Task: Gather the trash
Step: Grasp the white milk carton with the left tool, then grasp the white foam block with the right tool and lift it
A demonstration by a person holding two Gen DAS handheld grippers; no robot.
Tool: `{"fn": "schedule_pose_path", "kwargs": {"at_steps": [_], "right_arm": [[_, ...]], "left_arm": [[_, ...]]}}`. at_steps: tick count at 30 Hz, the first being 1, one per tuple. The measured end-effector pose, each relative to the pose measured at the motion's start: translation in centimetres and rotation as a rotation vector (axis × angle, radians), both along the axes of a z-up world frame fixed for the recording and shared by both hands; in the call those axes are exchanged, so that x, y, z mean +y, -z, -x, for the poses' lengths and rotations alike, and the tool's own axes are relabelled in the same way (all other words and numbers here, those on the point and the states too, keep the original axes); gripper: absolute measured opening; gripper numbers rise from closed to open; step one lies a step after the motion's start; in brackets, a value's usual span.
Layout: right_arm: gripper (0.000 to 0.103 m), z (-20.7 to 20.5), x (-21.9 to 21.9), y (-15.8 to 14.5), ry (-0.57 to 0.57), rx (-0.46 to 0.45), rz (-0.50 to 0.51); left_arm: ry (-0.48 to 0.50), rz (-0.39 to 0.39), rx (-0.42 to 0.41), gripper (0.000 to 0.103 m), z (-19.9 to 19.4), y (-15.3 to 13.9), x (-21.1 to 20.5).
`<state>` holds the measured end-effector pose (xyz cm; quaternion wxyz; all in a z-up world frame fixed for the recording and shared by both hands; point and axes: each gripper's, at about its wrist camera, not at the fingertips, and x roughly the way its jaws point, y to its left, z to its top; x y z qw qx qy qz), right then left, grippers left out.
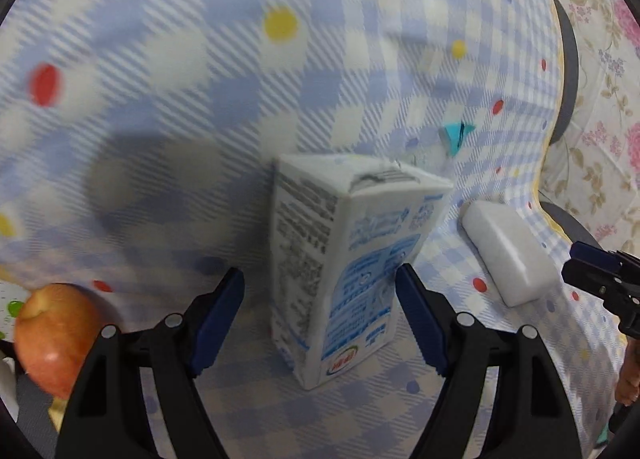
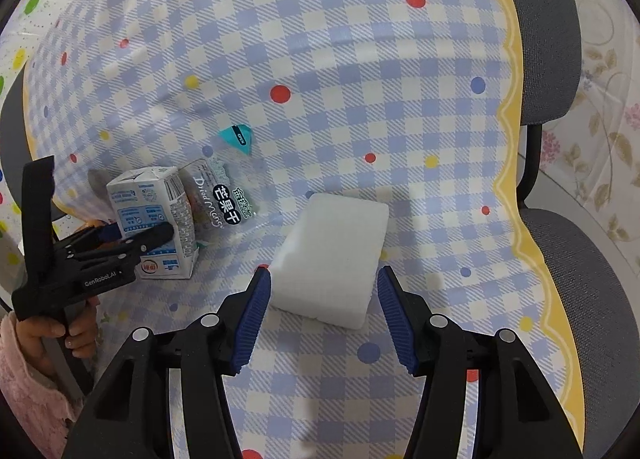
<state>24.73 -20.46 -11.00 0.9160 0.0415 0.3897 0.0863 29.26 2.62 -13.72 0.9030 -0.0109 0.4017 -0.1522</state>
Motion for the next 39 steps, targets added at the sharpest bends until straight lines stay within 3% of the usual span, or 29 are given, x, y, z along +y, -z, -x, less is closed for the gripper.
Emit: {"fn": "schedule_pose_path", "kwargs": {"at_steps": [1,2,8,11,14,22,26,32,34,36,39], "right_arm": [[0.057,0.0,-0.1,0.1,0.002,0.002,-0.002],[0.057,0.0,-0.2,0.1,0.003,0.003,-0.002],[0.057,1.0,-0.4,-0.1,0.003,0.003,0.0],[0.057,1.7,-0.5,-0.3,0.005,-0.005,0.0],[0.057,2.3,-0.6,-0.4,0.012,-0.006,-0.003],[0.057,2.0,0.0,0.3,0.022,-0.008,-0.001],[0.047,0.7,-0.4,0.4,0.067,-0.025,-0.029],[0.046,-2.6,-2.1,1.7,0.15,0.028,-0.115],[0.041,-3.7,-2.8,2.6,0.165,0.074,-0.177],[0.027,-4.4,-3.5,3.5,0.166,0.119,-0.257],[0.012,-3.5,-3.8,2.5,0.161,0.072,-0.295]], "left_arm": [[0.011,0.007,0.01,0.075,-0.2,0.1,0.0],[0.022,0.014,0.007,0.066,-0.1,0.1,0.0],[0.088,0.01,-0.061,0.038,2.6,-1.4,-0.5],[0.114,-0.042,-0.074,0.037,3.9,-1.4,-1.4],[0.079,-0.072,-0.088,0.037,5.1,-1.5,-1.7],[-0.054,-0.065,-0.18,0.036,8.7,-4.7,-0.8],[-0.049,-0.04,-0.175,0.036,9.2,-5.1,-0.6],[-0.039,-0.048,-0.18,0.036,9.3,-5.0,-0.7],[-0.039,-0.042,-0.174,0.036,9.2,-4.9,-1.0],[-0.04,-0.043,-0.17,0.036,9.2,-4.8,-1.0],[-0.044,-0.041,-0.167,0.037,9.3,-4.8,-0.9]]}}
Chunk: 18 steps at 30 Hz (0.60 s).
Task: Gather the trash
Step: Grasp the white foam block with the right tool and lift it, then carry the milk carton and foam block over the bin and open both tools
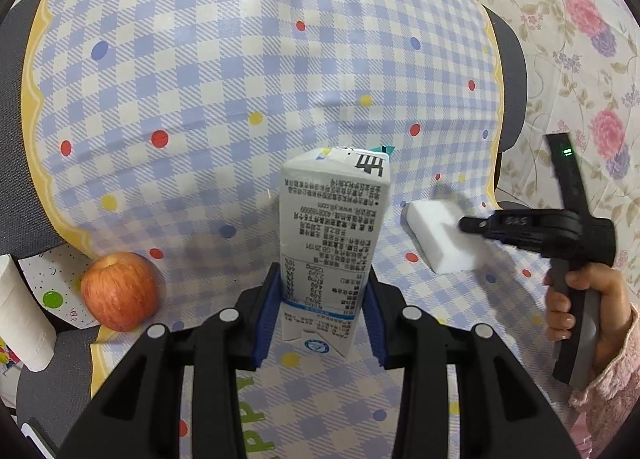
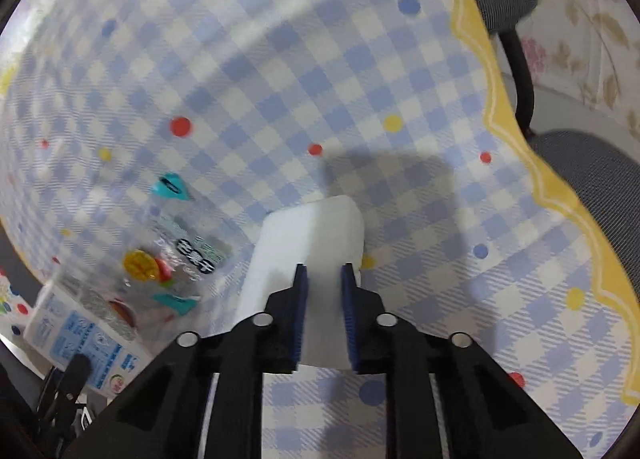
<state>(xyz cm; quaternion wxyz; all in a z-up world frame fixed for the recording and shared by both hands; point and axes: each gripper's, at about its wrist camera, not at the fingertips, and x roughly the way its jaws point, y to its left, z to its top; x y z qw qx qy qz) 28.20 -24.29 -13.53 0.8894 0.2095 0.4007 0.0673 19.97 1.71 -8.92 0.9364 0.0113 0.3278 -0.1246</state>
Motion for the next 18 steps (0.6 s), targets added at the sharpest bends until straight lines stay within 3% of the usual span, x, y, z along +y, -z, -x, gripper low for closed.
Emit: {"fn": "schedule_pose_path", "kwargs": {"at_steps": [4,9,18], "right_arm": [[0.011,3.8,1.9,-4.0,-0.04,-0.145,0.155],[0.011,9.0,4.4,-7.1,-0.097,-0.237,0.318],[0.011,15.4,4.0,-6.1,-0.104,-0.206,0.32]], "left_arm": [[-0.011,0.005,-0.009,0.037,0.7,-0.4,0.3],[-0.003,0.022,-0.025,0.037,2.1,-1.4,-0.2],[0.032,0.036,-0.025,0.037,6.9,-2.0,-2.3]]}}
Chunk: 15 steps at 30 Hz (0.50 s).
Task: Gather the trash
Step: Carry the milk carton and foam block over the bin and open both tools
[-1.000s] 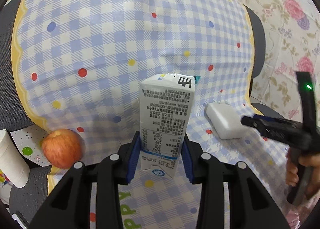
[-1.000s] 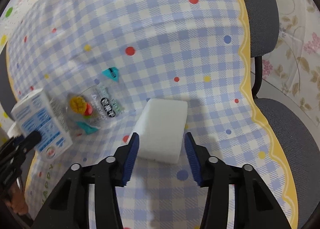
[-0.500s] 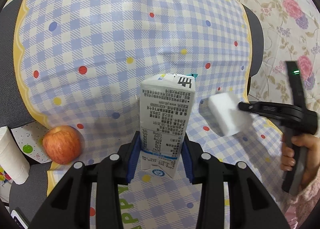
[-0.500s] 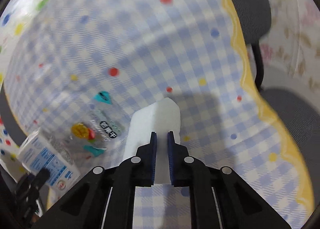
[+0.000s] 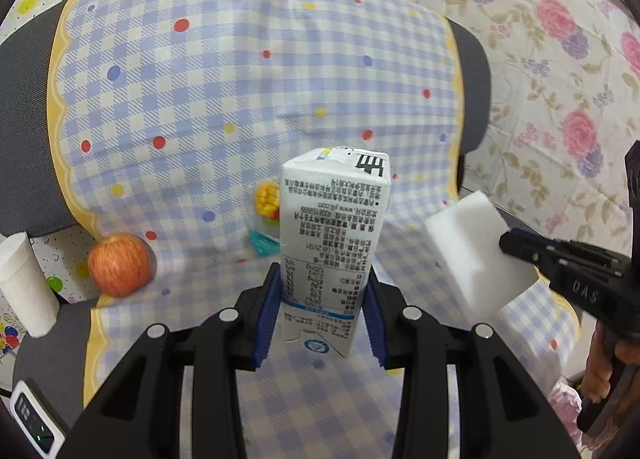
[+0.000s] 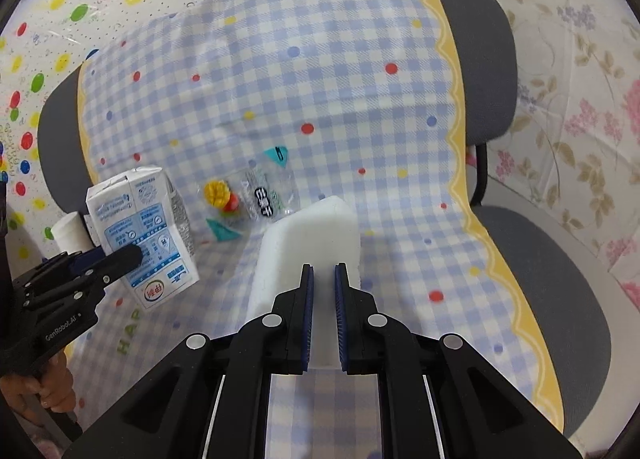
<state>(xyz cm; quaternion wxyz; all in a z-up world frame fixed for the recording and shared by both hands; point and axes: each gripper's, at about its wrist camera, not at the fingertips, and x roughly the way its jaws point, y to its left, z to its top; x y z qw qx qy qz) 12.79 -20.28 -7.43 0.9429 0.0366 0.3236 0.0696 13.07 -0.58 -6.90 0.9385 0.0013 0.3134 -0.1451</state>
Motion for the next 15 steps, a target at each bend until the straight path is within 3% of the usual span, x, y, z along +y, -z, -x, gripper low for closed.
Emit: {"fn": "schedule_pose_path", "kwargs": {"at_steps": [15], "right_arm": [[0.012,9.0,-3.3,0.0,0.08,-0.025,-0.039]], "left_arm": [[0.11,0.012,-0.057,0.037,8.4,-1.6,-4.0]]}}
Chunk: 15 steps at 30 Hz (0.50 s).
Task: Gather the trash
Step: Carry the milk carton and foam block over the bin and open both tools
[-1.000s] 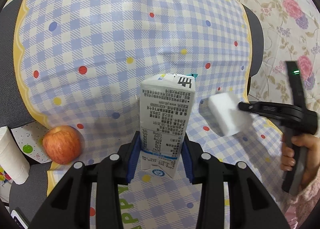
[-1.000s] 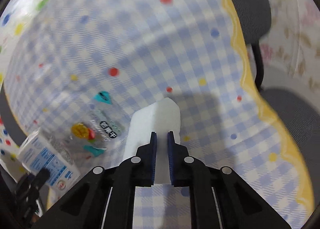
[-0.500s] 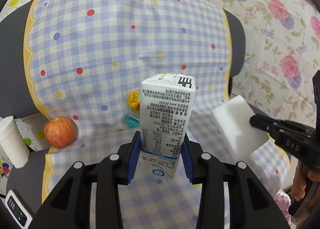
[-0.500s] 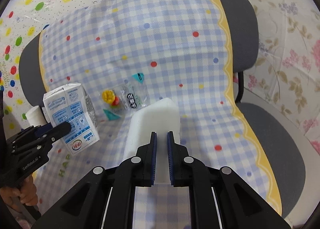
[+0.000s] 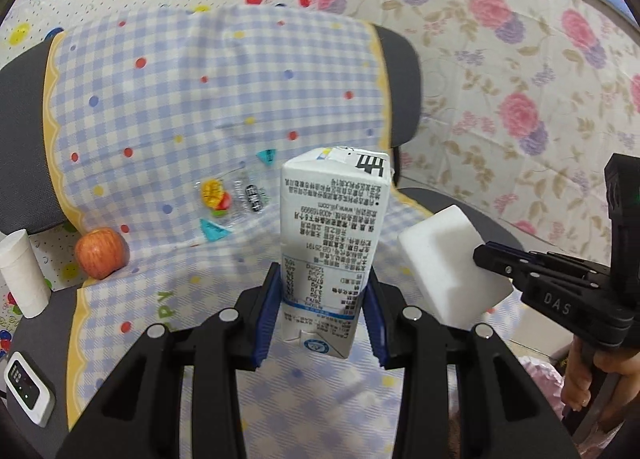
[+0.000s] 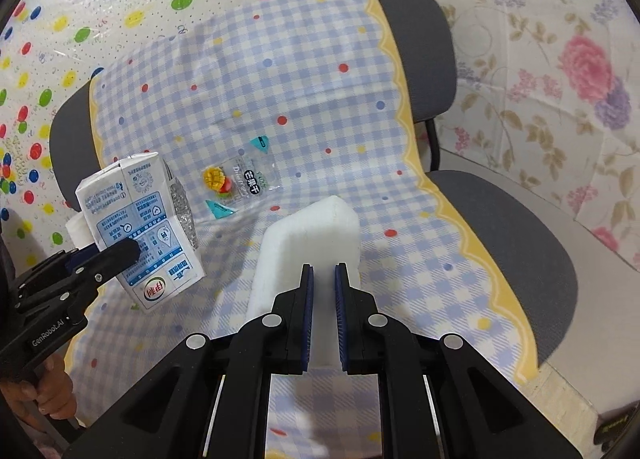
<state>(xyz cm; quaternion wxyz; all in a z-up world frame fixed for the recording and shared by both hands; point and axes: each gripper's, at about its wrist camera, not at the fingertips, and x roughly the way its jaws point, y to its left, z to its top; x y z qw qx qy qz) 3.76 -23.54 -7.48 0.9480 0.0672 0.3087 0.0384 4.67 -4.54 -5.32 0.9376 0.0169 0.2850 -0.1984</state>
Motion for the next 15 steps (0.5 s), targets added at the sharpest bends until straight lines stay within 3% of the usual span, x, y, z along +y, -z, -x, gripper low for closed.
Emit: {"fn": "schedule_pose_path", "kwargs": {"at_steps": [15], "right_arm": [[0.012,8.4,-4.0,-1.3,0.123,-0.048,0.016]], "left_arm": [[0.12,0.024,-0.024,0.037,5.8,-0.8,-3.3]]}}
